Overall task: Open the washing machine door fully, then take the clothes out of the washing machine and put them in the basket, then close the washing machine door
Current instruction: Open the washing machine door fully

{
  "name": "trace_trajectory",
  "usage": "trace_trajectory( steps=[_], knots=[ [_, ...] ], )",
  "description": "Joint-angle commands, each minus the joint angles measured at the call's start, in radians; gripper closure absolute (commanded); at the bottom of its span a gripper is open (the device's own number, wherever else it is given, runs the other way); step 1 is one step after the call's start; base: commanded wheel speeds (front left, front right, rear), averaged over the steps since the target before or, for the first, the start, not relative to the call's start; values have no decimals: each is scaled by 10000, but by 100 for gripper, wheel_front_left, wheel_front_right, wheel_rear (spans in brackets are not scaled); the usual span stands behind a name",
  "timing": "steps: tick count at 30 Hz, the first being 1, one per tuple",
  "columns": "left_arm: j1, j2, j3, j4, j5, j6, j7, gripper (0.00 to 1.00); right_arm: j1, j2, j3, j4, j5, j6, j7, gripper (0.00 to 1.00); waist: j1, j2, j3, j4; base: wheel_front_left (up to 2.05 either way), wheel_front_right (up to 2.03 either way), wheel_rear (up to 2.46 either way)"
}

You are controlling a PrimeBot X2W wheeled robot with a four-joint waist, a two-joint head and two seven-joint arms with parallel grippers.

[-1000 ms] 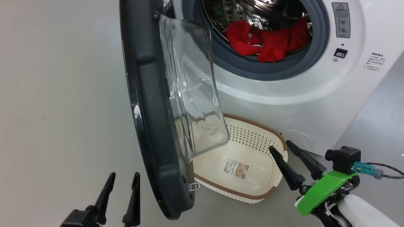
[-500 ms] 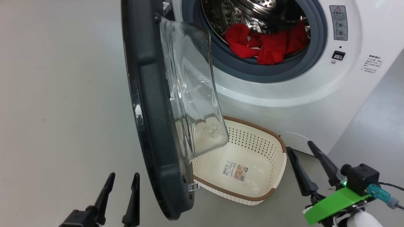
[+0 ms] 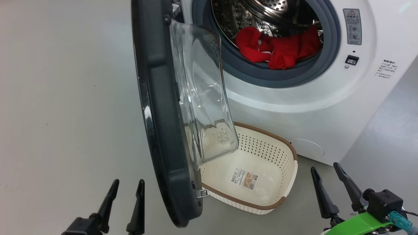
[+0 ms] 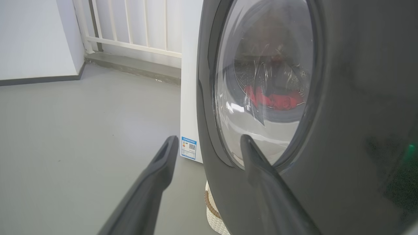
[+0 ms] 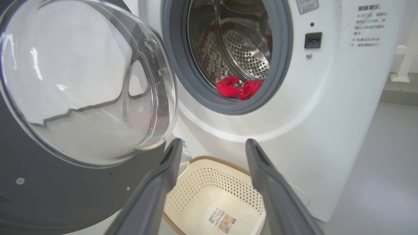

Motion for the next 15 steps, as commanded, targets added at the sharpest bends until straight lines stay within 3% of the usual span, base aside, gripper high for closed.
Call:
trace_trajectory(
  steps=[1,6,7,8,9,15],
  knots=[
    [-198,87,368,-192,63,-50,-122,0,-35,-29,122,-209,-96,65,-64,0,0,0,-7,-11,0,0,0],
    [-182,87,402,-203,88,-32,-122,0,-32,60,52,-200,-100,65,-64,0,0,0,-29,-67,0,0,0],
    [-190,87,399,-208,95,-31,-122,55,-46,67,48,-200,-97,65,-64,0,0,0,-34,-75,0,0,0],
    [-220,87,413,-252,97,-20,-122,82,-60,73,41,-202,-96,65,-64,0,0,0,-40,-78,0,0,0],
    [-251,87,445,-343,53,-21,-122,100,-73,78,39,-201,-99,65,-64,0,0,0,-45,-79,0,0,0],
    [-509,87,947,-1460,-317,93,-122,100,-99,82,-7,-211,-183,65,-64,0,0,0,-66,-23,0,0,0]
  ],
)
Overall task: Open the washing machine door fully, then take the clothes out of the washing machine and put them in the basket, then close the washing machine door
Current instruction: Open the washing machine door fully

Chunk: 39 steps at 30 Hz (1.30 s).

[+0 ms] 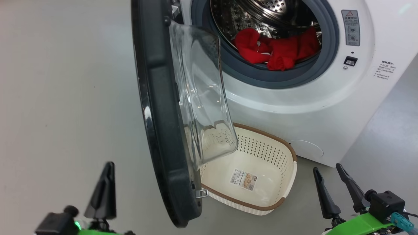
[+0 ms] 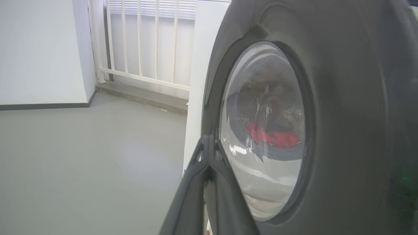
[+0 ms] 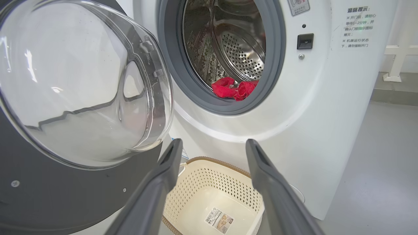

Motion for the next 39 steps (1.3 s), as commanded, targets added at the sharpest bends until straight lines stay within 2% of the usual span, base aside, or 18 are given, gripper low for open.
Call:
trace_trajectory(
  steps=[1,5,8,12,15,20,26,30,39],
  knots=[
    [-566,91,489,-705,-62,123,-122,100,-210,-70,222,-231,-104,65,-66,0,0,0,-3,30,0,0,0],
    [-899,91,620,-2217,55,321,-122,100,-211,-64,234,-223,-131,65,-66,0,0,0,-16,50,0,0,0],
    [-1025,91,301,-3290,214,454,-122,100,-226,-56,278,-226,-156,65,-66,0,0,0,-29,25,0,0,0],
    [-997,91,-590,-4199,703,443,-122,100,-248,-37,314,-237,-166,65,-66,0,0,0,-29,-35,0,0,0],
    [-746,91,-1564,-4390,1143,272,-122,100,-261,-27,385,-211,-158,65,-66,0,0,0,-13,-103,0,0,0],
    [-304,91,-2937,-3959,1093,67,-122,100,-297,-36,415,-213,-157,65,-66,0,0,0,50,-144,0,0,0],
    [36,91,-4046,-2032,426,105,-122,100,-390,-50,482,-196,-132,65,-66,0,0,0,117,-200,0,0,0],
    [-138,91,-4166,-952,85,301,-122,100,-436,-63,525,-191,-103,65,-66,0,0,0,131,-207,0,0,0],
    [-387,91,-3439,-127,-143,779,-122,100,-470,-58,558,-175,-88,65,-66,0,0,0,125,-210,0,0,0]
  ],
)
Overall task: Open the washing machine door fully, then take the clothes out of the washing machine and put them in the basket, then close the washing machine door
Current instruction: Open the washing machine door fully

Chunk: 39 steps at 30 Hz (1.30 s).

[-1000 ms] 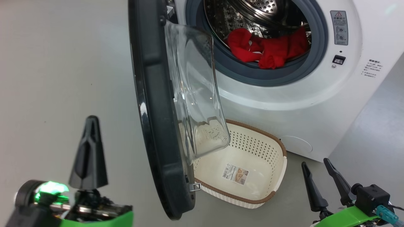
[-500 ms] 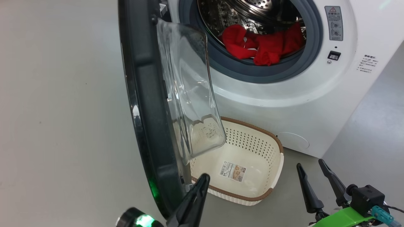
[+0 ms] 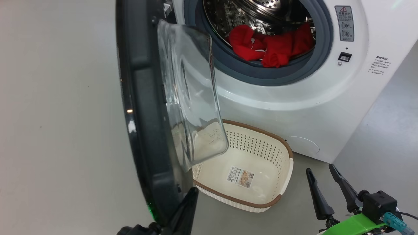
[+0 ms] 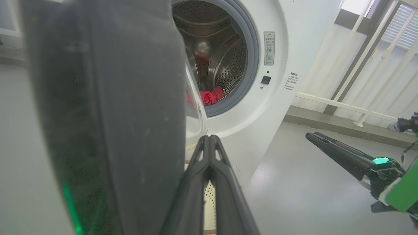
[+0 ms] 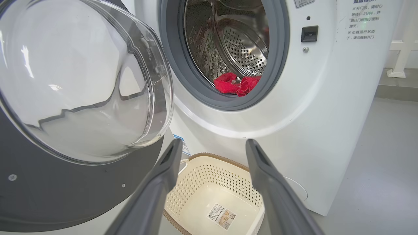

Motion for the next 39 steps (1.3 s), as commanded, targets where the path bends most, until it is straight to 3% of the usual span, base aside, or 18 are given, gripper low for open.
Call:
trace_trajectory(
  steps=[1,23,39],
  knots=[
    [-409,45,655,-83,-18,183,-49,100,-405,-106,273,-208,-8,65,-66,0,0,-1,1,-4,0,0,0],
    [-386,333,4557,513,395,155,-49,100,-453,-139,429,-231,43,65,-67,0,0,-1,103,-77,0,0,0],
    [-1626,833,7110,1599,566,-46,-49,100,-628,-272,527,-258,-13,65,-67,0,0,-1,604,-320,0,0,0]
  ],
)
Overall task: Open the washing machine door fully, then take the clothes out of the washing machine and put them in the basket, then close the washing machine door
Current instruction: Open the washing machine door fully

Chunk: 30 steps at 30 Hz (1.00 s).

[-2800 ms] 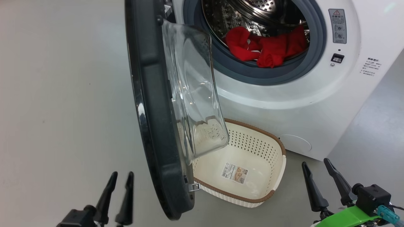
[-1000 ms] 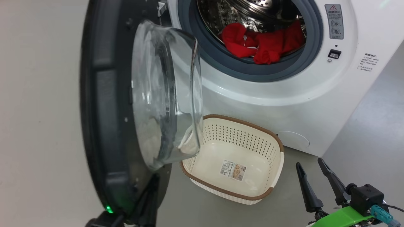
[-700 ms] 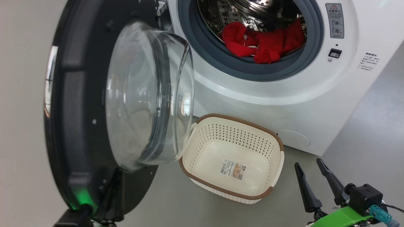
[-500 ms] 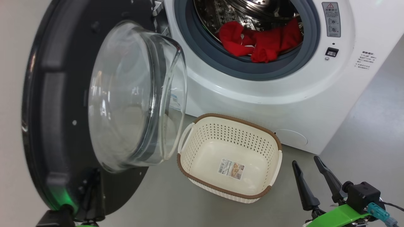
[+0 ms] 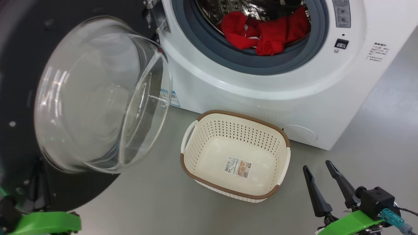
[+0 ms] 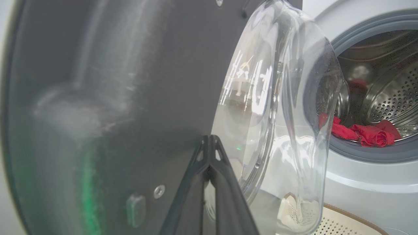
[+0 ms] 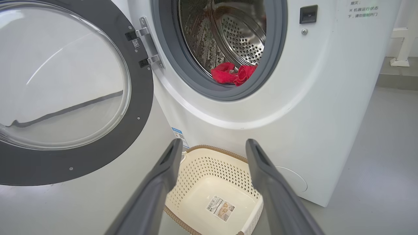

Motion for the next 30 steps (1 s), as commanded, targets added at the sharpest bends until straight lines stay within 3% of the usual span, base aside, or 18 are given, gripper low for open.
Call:
trace_trajectory(
  steps=[1,16,30],
  knots=[
    [-459,479,697,-112,63,29,-51,100,-452,-95,241,-252,-41,65,-67,0,0,0,120,-64,0,0,0],
    [-2046,1158,2649,1238,708,-280,-51,100,-785,-293,278,-291,-89,65,-67,0,0,0,785,-297,0,0,0],
    [-3168,1629,3719,2374,1207,-655,-51,100,-1033,-366,214,-364,-158,65,-67,0,0,0,1352,-435,0,0,0]
  ],
)
